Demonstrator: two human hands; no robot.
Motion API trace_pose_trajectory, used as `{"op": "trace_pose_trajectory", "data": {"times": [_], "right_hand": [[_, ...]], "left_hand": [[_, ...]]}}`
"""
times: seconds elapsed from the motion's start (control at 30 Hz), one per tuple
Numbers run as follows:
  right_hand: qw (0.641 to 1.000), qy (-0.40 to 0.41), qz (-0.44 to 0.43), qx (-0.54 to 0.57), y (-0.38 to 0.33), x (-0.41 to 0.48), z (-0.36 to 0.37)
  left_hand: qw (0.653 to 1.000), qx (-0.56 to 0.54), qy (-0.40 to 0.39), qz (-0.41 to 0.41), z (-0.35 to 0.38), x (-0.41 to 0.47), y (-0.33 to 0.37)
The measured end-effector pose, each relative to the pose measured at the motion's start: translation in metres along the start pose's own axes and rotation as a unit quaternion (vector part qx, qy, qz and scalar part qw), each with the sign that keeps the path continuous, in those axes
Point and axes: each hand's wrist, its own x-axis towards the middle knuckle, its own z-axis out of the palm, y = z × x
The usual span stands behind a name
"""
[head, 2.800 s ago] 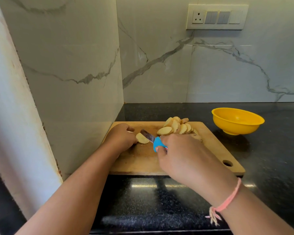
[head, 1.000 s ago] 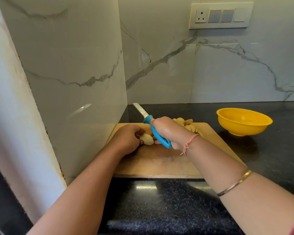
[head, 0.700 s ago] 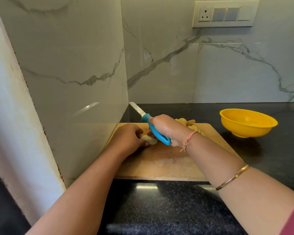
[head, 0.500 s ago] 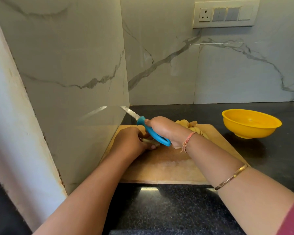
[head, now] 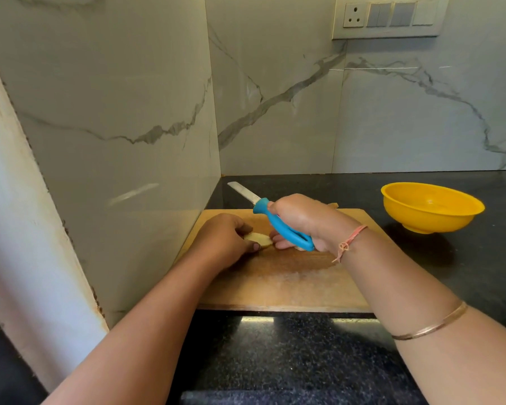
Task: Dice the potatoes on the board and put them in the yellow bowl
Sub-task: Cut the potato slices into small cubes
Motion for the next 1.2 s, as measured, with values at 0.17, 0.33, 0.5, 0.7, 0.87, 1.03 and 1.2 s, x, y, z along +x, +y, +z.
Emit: {"op": "trace_pose_trajectory", "data": {"times": [0.17, 0.33, 0.5, 0.7, 0.87, 1.03, 1.2], "right_hand": [[1.0, 0.017, -0.017, 0.012, 0.001, 0.006, 0.006], [0.998, 0.043, -0.044, -0.029, 0.0, 0.007, 0.012], [0.998, 0.013, -0.056, -0.013, -0.002, -0.003, 0.01], [0.967, 0.08, -0.13, -0.205, -0.002, -0.034, -0.004], [0.903, 0.122, -0.18, -0.37, 0.017, -0.066, -0.008], [0.886, 0.121, -0.181, -0.41, 0.031, -0.084, -0.001], [0.873, 0.12, -0.17, -0.44, 0.029, -0.084, 0.008]], "left_hand": [[1.0, 0.005, 0.004, 0.01, 0.0, 0.0, -0.001], [1.0, 0.018, 0.024, 0.001, 0.001, 0.001, -0.003], [0.999, 0.013, 0.043, -0.018, 0.002, 0.004, -0.005], [0.998, 0.008, 0.053, -0.017, 0.004, 0.004, -0.005], [0.999, 0.011, 0.051, -0.014, 0.002, 0.003, -0.005], [0.999, 0.022, 0.041, -0.015, 0.001, 0.001, -0.003], [0.999, 0.027, 0.037, -0.007, 0.003, -0.001, -0.002]]}}
